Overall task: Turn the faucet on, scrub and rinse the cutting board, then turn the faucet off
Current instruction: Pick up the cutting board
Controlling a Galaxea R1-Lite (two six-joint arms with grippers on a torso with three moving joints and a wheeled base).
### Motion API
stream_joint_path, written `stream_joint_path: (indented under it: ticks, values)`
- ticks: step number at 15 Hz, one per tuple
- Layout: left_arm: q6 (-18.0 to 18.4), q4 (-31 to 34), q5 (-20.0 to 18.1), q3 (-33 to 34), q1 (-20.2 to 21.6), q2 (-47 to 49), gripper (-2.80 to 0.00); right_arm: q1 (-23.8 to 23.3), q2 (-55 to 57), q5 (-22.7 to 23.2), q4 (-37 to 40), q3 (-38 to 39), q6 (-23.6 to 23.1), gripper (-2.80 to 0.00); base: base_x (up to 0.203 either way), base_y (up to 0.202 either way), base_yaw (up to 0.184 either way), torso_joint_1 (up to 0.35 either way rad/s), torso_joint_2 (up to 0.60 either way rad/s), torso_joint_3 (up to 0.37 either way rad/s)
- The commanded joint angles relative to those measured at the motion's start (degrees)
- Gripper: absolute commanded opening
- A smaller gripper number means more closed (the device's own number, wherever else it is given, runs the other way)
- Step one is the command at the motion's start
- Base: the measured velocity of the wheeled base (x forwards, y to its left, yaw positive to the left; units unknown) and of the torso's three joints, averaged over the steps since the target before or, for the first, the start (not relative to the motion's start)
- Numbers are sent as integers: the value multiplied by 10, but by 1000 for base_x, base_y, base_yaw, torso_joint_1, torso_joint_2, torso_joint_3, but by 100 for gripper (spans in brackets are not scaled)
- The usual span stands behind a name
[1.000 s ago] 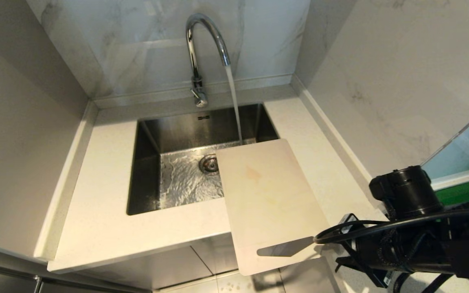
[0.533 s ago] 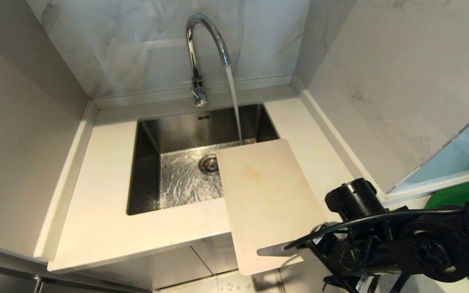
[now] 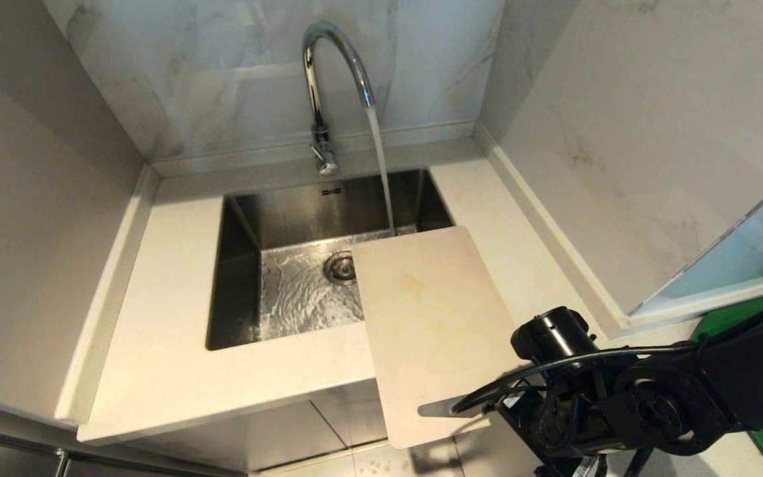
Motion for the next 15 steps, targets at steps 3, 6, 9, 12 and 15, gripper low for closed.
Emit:
stream_joint_path:
  ticks: [3,6,9,12,15]
  values:
    - [0,1,0,0,0,1,-280,1,5,15,0,-9,-1,0,0,0,0,0,0,0]
    - [0,1,0,0,0,1,-280,1,15,17,0,-9,0,0,0,0,0,0,0,0]
    - [0,1,0,0,0,1,-280,0,31,17,1,-7,1,0,0,0,0,0,0,0]
    - [0,1,0,0,0,1,-280,0,50,16,0,-10,3,0,0,0,0,0,0,0]
    - [0,1,0,0,0,1,-280,0,53,18,-1,-8,3,0,0,0,0,0,0,0]
